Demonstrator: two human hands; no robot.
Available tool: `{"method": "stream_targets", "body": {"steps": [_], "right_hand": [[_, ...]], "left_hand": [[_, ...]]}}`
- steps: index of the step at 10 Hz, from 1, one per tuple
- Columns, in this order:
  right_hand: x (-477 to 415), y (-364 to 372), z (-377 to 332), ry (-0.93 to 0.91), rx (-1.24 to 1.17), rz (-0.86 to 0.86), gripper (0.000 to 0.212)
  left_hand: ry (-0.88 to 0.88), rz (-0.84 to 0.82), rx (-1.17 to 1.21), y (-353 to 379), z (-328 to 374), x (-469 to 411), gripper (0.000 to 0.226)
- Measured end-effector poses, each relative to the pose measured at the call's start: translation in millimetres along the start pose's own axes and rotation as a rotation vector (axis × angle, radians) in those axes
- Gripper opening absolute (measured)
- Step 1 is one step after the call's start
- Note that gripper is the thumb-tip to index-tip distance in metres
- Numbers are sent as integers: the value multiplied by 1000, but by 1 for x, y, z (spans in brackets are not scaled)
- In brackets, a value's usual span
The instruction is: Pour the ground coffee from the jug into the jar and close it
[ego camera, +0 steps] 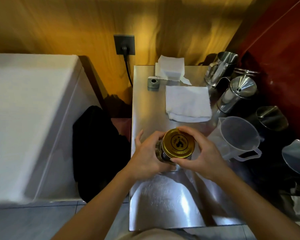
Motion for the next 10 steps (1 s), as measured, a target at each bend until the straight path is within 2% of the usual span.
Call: {"method": "stream_targets", "body": {"steps": [1,2,3,4,5,6,7,10], "right_hand": [[1,2,4,32,-54,-21,77],[2,3,12,74,-97,-42,90],[7,6,24,143,-125,-69,106],[12,12,35,182,-196,-108,109],[12,16,43,207,-208,-130,98],[13,17,49,233,-222,-108,92],[15,18,51,237,-231,-99,90],[17,-4,32,200,-99,-147,96]], "left_hand": [[-26,-13,10,2,0,3,72],[-47,-25,4,3,1,5,76],[-74,-20,109,3,-4,9,94],[-160,-11,284,3,-14,15,103],[-215,35,446,8,-21,23,92],[-191,91,541,16,-23,26,74],[-187,110,558,20,-20,25,56],[-211,83,486,2,-14,24,64]]}}
Point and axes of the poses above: each hand's wrist, its own x-axis away from the middle knuckle, its own y-axis out of the palm, z = x × y, the point moved 3 cm from there along -x, towards the middle knuckle, and after that the axes turned 4 degrees about -z, right-handed, at the moved point
